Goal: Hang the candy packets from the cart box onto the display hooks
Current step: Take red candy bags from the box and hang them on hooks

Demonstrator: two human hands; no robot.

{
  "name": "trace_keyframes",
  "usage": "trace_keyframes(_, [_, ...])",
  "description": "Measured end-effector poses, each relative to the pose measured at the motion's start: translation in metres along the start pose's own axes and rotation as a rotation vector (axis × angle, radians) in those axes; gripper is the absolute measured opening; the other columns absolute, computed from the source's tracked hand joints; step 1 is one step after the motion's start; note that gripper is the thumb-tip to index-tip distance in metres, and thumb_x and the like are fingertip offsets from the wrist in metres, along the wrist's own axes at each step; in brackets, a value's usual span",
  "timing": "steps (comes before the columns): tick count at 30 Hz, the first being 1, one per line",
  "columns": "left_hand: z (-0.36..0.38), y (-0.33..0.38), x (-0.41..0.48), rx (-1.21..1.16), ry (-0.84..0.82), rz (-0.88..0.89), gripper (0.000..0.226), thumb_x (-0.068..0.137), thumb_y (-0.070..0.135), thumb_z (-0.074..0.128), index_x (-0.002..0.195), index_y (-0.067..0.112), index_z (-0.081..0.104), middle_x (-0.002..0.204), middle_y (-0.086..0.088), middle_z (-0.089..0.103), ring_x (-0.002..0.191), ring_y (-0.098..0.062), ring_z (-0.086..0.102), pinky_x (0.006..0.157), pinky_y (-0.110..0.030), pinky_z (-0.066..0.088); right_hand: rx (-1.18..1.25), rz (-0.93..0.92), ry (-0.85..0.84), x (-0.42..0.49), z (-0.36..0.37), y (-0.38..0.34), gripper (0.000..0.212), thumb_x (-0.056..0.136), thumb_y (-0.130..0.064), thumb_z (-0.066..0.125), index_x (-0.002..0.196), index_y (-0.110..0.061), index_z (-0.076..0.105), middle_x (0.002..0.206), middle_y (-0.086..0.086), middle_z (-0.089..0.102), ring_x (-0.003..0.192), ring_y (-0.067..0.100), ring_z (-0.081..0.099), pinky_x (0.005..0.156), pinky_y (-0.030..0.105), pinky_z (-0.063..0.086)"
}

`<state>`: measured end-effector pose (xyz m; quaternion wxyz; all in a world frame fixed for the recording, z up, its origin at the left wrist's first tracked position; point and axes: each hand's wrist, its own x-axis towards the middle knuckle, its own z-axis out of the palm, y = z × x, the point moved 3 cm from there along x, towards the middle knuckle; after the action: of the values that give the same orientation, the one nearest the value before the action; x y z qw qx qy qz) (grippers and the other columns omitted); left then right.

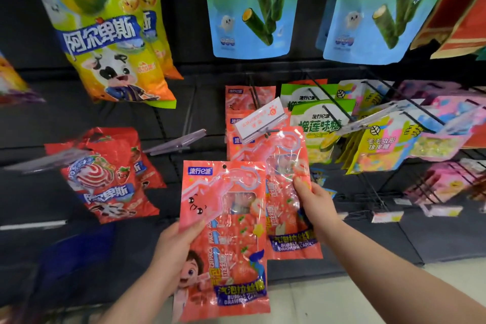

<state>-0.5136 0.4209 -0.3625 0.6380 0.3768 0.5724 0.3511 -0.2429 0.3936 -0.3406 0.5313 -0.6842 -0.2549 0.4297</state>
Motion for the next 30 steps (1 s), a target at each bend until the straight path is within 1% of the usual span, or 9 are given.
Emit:
trace_keyframes(3, [0.002,-0.001,0.005,-0.005,0.021,0.009,0.03,0.081,0.022,0.074,0.108,0.011,0.07,0.098,-0.01,0.076,0.096,-0.031,0.071,0.097,-0.052,0.05,-0.001,0.033,0.014,0.015,0.007,-0.005,0.04,0.094,-0.034,0.056,0.1,0.004,0.063,0.098,0.027,0.068,0.081,0.025,0.064,0.087,0.047,0.054])
trace_keyframes(7, [0.008,-0.006,0.009,-0.01,0.037,-0.001,0.025,0.082,0.019,0.073,0.105,0.01,0.07,0.096,-0.012,0.076,0.095,-0.033,0.071,0.096,-0.053,0.05,0.005,0.071,0.007,0.042,0.017,-0.011,0.026,0.094,-0.036,0.055,0.092,-0.011,0.062,0.083,0.008,0.064,0.064,0.016,0.055,0.05,0.021,0.047])
trace_keyframes(10, [0.011,-0.01,0.013,-0.009,0.052,-0.014,0.023,0.083,0.019,0.072,0.103,0.009,0.07,0.093,-0.013,0.076,0.092,-0.034,0.071,0.093,-0.054,0.052,0.012,0.123,0.01,0.061,0.021,-0.008,0.033,0.093,-0.036,0.057,0.103,-0.006,0.062,0.095,0.012,0.063,0.071,0.021,0.056,0.059,0.029,0.045])
trace_keyframes(16, [0.017,-0.014,0.016,0.023,0.063,-0.004,0.02,0.081,0.022,0.075,0.1,0.013,0.074,0.096,-0.011,0.076,0.097,-0.033,0.07,0.098,-0.056,0.048,-0.014,0.118,-0.023,0.081,0.02,-0.008,0.037,0.096,-0.03,0.052,0.118,0.0,0.058,0.105,0.01,0.059,0.088,0.021,0.055,0.057,0.026,0.041])
trace_keyframes(20, [0.027,-0.014,0.011,0.021,0.037,-0.006,0.017,0.084,0.018,0.071,0.1,0.012,0.072,0.093,-0.012,0.076,0.092,-0.033,0.072,0.095,-0.055,0.05,-0.137,0.074,-0.035,0.082,0.019,-0.002,0.039,0.095,-0.031,0.055,0.123,-0.004,0.058,0.118,0.012,0.064,0.097,0.027,0.061,0.083,0.039,0.051])
trace_keyframes(22, [0.032,-0.013,0.01,0.018,0.027,-0.01,0.017,0.085,0.017,0.07,0.101,0.011,0.071,0.092,-0.012,0.076,0.09,-0.033,0.072,0.094,-0.055,0.051,-0.299,0.007,-0.023,0.071,0.015,-0.003,0.04,0.094,-0.035,0.054,0.125,-0.009,0.055,0.115,0.001,0.059,0.103,0.024,0.058,0.093,0.041,0.048])
trace_keyframes(24, [0.039,-0.01,0.009,0.007,0.006,-0.013,0.018,0.085,0.016,0.07,0.101,0.01,0.071,0.091,-0.013,0.076,0.089,-0.033,0.072,0.092,-0.053,0.052,-0.263,-0.048,-0.048,0.053,0.008,0.0,0.036,0.097,-0.038,0.049,0.12,-0.012,0.057,0.108,0.002,0.06,0.096,0.018,0.057,0.082,0.034,0.049])
trace_keyframes(27, [0.053,-0.005,0.009,0.006,-0.019,-0.004,0.015,0.086,0.017,0.069,0.099,0.01,0.071,0.088,-0.01,0.077,0.085,-0.03,0.073,0.088,-0.048,0.054,-0.052,-0.001,-0.27,0.018,0.002,0.011,0.036,0.1,-0.041,0.04,0.092,-0.013,0.061,0.082,0.002,0.064,0.073,0.015,0.06,0.061,0.022,0.05])
trace_keyframes(30, [0.067,0.001,0.008,0.004,-0.054,0.008,0.012,0.086,0.017,0.069,0.096,0.012,0.071,0.088,-0.009,0.077,0.084,-0.029,0.073,0.084,-0.044,0.056,-0.066,-0.036,-0.331,-0.004,-0.004,0.024,0.034,0.091,-0.049,0.054,0.08,-0.017,0.057,0.074,-0.004,0.062,0.069,0.009,0.06,0.064,0.023,0.049])
